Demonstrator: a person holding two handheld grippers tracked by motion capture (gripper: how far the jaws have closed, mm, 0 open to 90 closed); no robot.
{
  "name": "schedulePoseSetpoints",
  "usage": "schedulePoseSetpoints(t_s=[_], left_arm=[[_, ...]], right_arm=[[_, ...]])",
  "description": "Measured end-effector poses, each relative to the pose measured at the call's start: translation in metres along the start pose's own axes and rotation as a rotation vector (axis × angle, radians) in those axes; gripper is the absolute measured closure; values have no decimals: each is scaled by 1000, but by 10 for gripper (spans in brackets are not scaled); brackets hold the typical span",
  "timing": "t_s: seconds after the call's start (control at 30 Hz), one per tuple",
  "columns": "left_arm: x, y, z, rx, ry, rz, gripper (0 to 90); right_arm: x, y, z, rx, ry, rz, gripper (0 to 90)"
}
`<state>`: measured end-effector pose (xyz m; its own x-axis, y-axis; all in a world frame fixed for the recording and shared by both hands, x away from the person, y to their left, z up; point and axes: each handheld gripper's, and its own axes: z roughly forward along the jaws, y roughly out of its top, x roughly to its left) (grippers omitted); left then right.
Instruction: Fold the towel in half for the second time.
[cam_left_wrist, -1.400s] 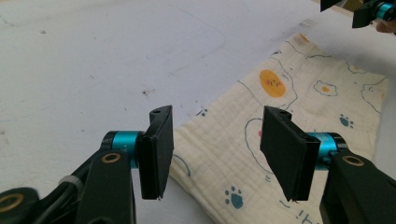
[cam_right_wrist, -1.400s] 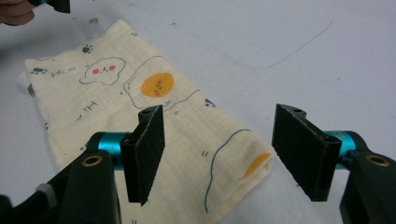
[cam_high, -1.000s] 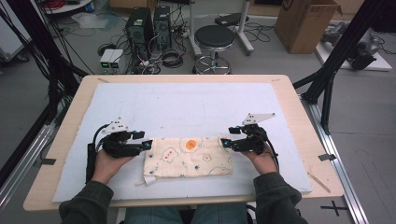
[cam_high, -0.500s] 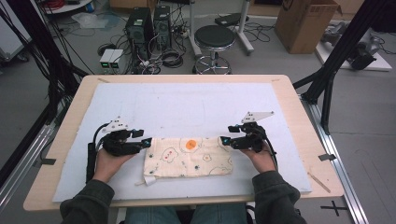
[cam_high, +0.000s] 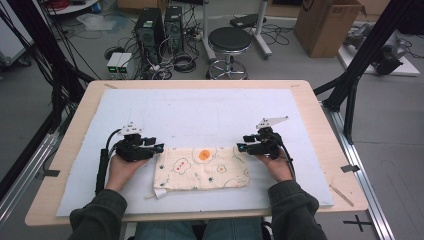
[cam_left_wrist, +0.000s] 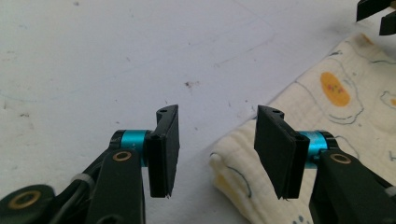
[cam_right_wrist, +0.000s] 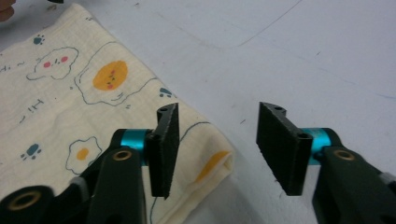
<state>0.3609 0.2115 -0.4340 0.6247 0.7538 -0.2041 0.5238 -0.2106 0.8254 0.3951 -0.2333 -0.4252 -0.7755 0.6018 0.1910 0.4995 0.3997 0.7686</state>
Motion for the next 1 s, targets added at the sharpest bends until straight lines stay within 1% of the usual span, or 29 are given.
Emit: schedulePoseSetpoints(t_s=[0.03, 0.1, 0.17, 0.23, 0.3, 0.33, 0.37, 0.47, 0.53, 0.57, 0.6, 0.63, 0.67, 0.73, 0.8, 0.87, 0.93, 1.0], left_arm=[[2, -1, 2, 8, -21, -16, 517], [3, -2, 3, 20, -32, -30, 535], [4, -2, 4, 33, -33, -24, 544], [4, -3, 6, 42, -35, -28, 546], [5, -3, 7, 51, -44, -37, 553], [5, -3, 8, 54, -51, -49, 554], [5, -4, 9, 57, -55, -51, 566], [4, -4, 11, 78, -56, -44, 605], [3, -5, 12, 88, -58, -42, 616], [3, -5, 13, 92, -56, -36, 633], [3, -5, 13, 95, -56, -36, 656], [3, -5, 13, 95, -57, -39, 672], [2, -6, 14, 99, -58, -37, 688], [1, -6, 15, 111, -57, -23, 746], [-1, -6, 15, 110, -62, -17, 797], [-2, -6, 14, 111, -53, -5, 828], [-4, -5, 12, 105, -51, -2, 843], [-4, -4, 10, 95, -46, 5, 848]], right_arm=[[-1, 0, 1, 3, 5, -2, 508], [-4, -2, 4, 20, 8, 2, 524], [-6, -3, 6, 34, 16, 12, 532], [-9, -5, 7, 38, 32, 24, 547], [-12, -7, 9, 39, 35, 34, 555], [-13, -7, 9, 42, 42, 39, 570], [-14, -9, 10, 48, 45, 45, 592], [-14, -10, 12, 66, 54, 41, 645], [-13, -10, 14, 78, 50, 29, 680], [-12, -9, 14, 87, 49, 25, 690], [-12, -9, 15, 82, 47, 15, 708], [-12, -9, 15, 89, 57, 18, 726], [-11, -9, 15, 88, 56, 15, 732], [-11, -9, 15, 93, 64, 12, 754], [-10, -9, 15, 97, 67, 6, 792], [-8, -8, 15, 104, 71, -5, 825], [-7, -8, 15, 109, 72, -14, 835], [-6, -7, 13, 113, 81, -13, 837]])
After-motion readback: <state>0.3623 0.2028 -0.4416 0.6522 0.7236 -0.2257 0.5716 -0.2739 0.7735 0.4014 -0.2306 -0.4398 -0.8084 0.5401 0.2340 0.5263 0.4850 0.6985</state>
